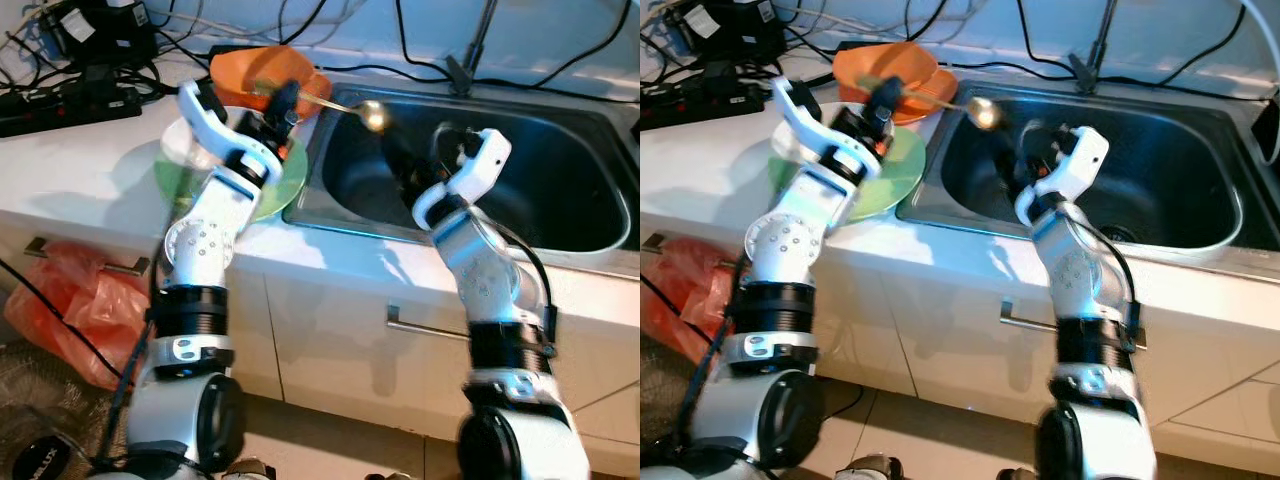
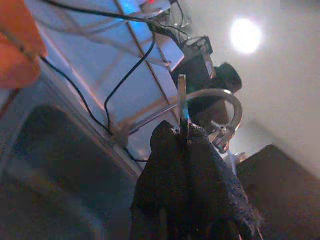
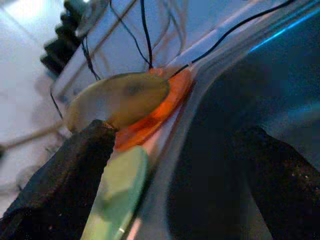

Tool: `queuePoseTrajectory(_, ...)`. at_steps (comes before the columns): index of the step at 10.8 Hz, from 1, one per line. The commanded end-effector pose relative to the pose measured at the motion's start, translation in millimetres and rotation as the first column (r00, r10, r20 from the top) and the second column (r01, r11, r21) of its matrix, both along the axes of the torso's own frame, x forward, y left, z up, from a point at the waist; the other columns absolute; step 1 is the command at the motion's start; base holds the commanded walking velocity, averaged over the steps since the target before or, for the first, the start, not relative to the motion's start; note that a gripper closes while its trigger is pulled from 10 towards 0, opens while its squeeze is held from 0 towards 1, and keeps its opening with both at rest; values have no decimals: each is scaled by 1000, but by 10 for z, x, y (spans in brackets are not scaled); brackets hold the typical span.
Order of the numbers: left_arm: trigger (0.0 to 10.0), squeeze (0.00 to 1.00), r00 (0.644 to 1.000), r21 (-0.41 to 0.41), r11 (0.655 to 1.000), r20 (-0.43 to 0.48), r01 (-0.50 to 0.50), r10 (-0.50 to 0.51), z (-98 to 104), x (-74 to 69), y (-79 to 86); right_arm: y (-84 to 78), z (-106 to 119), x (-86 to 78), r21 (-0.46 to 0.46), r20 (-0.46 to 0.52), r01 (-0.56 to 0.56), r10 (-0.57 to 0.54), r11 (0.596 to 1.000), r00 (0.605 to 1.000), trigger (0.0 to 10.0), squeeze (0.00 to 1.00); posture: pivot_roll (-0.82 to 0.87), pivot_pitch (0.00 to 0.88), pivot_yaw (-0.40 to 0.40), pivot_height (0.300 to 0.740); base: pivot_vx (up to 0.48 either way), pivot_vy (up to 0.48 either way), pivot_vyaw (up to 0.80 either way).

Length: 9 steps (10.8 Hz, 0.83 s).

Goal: Kitchen organization

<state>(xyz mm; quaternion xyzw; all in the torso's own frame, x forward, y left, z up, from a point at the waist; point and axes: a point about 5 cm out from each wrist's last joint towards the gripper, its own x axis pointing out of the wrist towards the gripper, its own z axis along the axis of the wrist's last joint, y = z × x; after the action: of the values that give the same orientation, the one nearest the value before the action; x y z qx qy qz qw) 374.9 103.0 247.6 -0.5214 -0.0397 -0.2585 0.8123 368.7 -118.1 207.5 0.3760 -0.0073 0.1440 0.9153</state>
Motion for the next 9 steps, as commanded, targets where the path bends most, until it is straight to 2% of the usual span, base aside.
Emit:
queuePoseTrajectory(1,0,0,999,-23,999,-21,34,-35,7,10,-53,31,61,20,42,-2,-13,13,999,1000,10000,0,101,81,48,740,0,0,0)
queuePoseTrajectory(3,0,0,996,-76,995,-56,65,-69,-30,19,-154,101,59,11,88,-19,-30,32,996,999,10000,0,94,91,51,740,0,0,0)
queuePoseTrajectory(6,0,0,993,-101,993,-91,59,-68,-68,46,-173,202,85,-17,123,-7,-86,87,989,996,10000,0,89,100,53,740,0,0,0)
queuePoseTrajectory(9,0,0,988,-128,987,-100,101,-114,-78,7,-255,314,125,34,192,-4,-97,100,977,995,10000,0,90,103,50,740,0,0,0)
